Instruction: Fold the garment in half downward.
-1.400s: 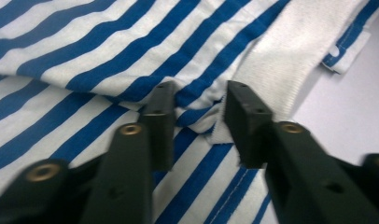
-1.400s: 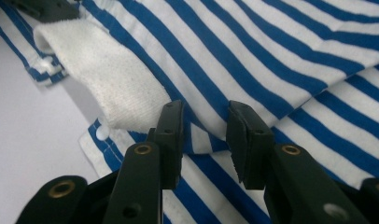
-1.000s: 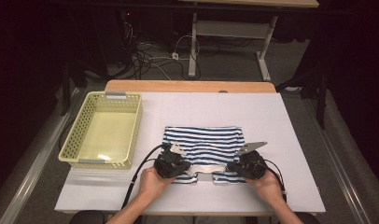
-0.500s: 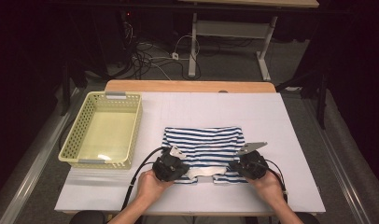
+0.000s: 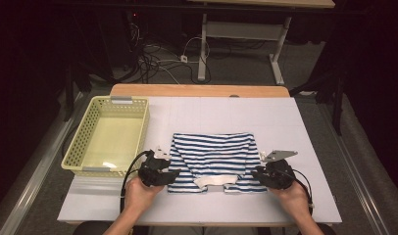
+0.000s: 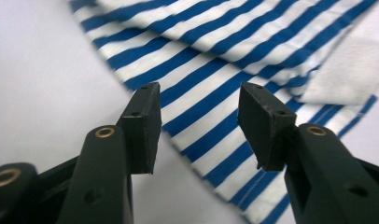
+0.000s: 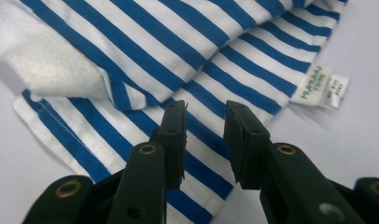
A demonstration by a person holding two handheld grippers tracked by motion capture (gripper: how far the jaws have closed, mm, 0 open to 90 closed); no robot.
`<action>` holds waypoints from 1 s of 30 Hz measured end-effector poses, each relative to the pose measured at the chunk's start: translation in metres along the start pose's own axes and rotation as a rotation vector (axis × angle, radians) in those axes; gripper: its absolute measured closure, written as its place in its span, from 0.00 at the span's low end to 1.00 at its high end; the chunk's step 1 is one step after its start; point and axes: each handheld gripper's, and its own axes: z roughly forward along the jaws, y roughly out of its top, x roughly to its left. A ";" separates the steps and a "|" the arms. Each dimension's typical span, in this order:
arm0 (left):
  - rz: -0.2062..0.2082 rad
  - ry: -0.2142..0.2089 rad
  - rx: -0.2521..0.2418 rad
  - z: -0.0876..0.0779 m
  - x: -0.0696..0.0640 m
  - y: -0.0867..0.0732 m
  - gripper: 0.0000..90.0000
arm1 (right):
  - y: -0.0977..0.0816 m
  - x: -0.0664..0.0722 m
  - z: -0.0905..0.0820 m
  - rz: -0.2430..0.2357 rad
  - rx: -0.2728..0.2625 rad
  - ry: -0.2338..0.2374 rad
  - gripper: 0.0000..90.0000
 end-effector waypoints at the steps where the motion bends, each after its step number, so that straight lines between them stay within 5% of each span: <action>1: -0.016 -0.002 0.002 0.001 0.003 -0.001 0.53 | -0.001 -0.001 -0.001 -0.001 -0.002 -0.007 0.77; 10: -0.053 -0.011 0.048 0.010 0.008 -0.006 0.57 | -0.016 -0.008 -0.008 0.042 0.012 -0.017 0.75; 14: -0.011 -0.019 0.063 0.010 0.003 -0.007 0.79 | -0.017 -0.008 -0.005 0.044 0.029 0.002 0.83; 17: -0.025 -0.067 0.077 0.010 0.004 -0.006 0.93 | -0.016 -0.006 -0.004 0.033 0.034 0.017 0.96; 30: -0.024 -0.103 0.069 -0.007 0.002 -0.006 0.95 | -0.016 -0.010 -0.011 0.039 0.038 0.000 0.99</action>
